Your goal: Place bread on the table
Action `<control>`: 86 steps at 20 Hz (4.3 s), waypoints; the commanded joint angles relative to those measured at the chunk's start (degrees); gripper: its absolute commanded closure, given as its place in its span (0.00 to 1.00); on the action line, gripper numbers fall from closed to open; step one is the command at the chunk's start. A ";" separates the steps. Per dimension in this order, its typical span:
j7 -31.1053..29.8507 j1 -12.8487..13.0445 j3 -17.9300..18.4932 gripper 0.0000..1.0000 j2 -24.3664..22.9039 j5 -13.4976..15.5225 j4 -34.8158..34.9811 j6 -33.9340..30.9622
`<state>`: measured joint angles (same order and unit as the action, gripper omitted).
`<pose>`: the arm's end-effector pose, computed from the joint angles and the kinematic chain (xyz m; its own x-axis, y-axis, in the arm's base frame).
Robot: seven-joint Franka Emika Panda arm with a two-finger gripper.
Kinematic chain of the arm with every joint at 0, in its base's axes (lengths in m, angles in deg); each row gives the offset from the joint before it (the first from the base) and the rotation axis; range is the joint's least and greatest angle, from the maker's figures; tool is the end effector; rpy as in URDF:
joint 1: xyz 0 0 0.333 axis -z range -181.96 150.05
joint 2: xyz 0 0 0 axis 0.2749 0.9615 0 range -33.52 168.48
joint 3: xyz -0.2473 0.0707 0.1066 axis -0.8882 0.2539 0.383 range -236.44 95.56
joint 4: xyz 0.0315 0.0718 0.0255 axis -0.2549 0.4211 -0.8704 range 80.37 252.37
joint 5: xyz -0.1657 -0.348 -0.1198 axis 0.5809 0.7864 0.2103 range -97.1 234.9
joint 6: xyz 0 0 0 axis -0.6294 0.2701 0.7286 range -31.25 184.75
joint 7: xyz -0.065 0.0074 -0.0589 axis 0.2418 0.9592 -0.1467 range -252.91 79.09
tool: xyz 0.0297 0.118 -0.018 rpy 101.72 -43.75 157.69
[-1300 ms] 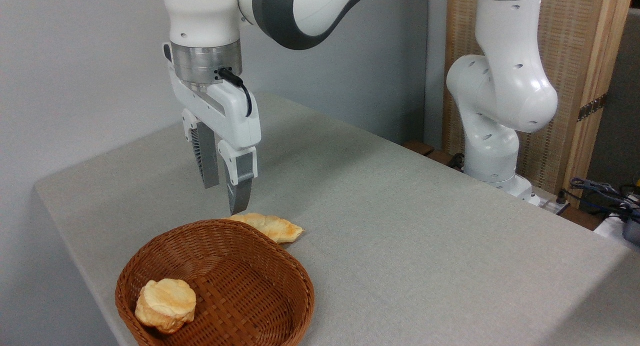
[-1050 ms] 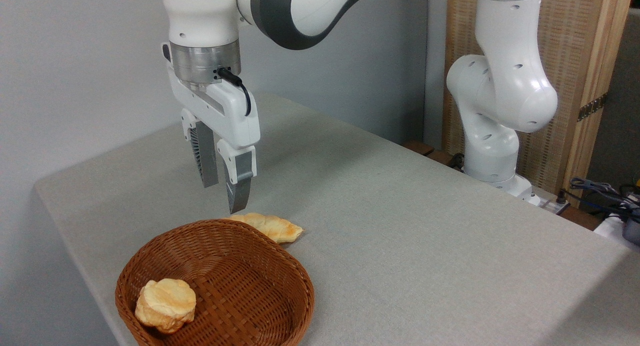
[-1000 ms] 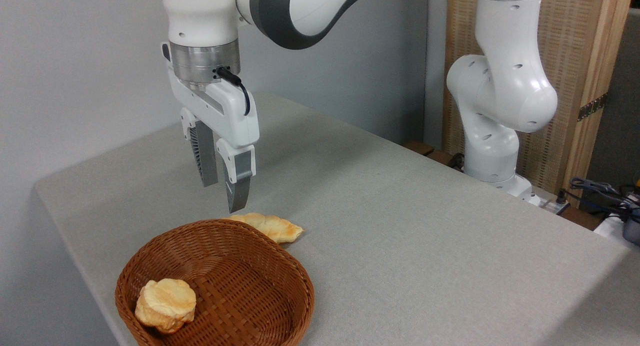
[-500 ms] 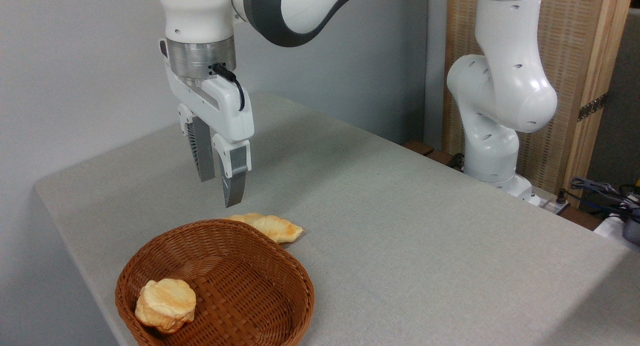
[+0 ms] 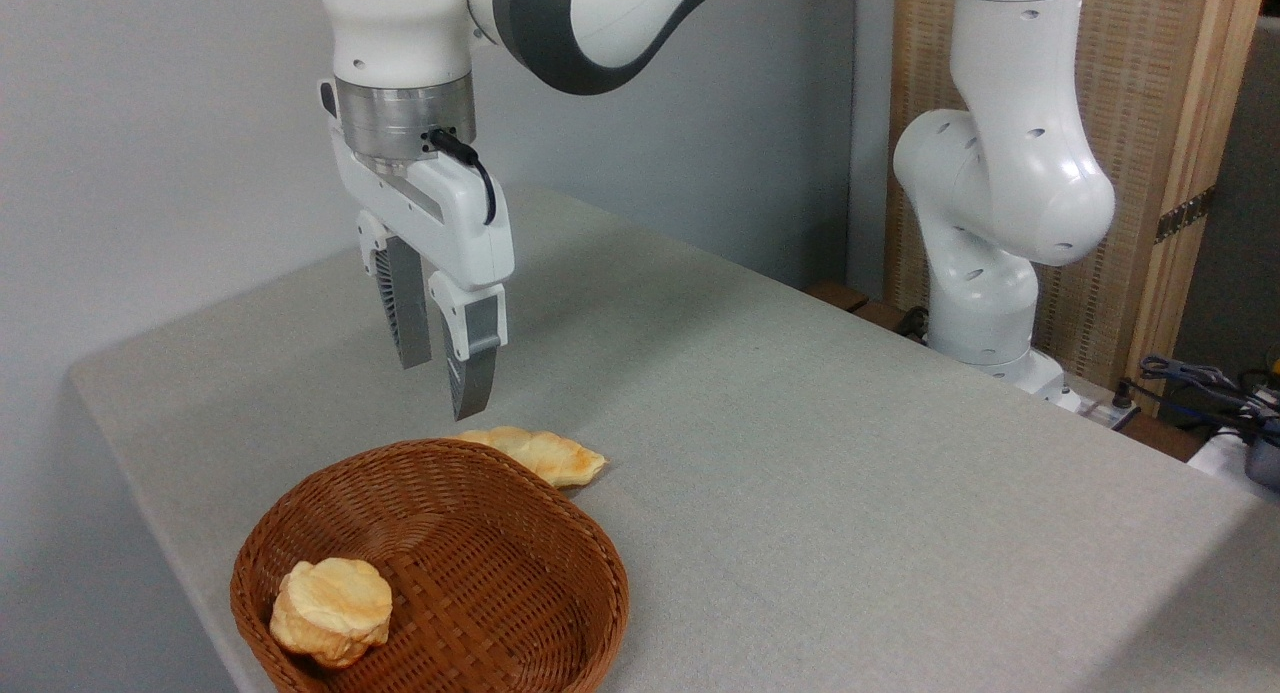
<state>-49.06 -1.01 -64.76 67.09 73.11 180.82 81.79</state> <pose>0.5795 -0.1006 0.4866 0.6873 -0.7101 0.1529 -0.7153 -0.6983 -0.0277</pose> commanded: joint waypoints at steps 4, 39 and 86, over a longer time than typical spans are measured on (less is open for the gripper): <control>-0.32 -0.18 3.11 0.00 -0.67 -0.78 -1.27 0.72; -0.14 -0.18 4.25 0.00 17.08 -0.87 -1.27 28.50; 1.52 0.00 4.86 0.52 -9.80 -0.69 13.39 -7.36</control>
<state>-48.78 -0.94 -60.34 62.67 73.01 187.63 74.84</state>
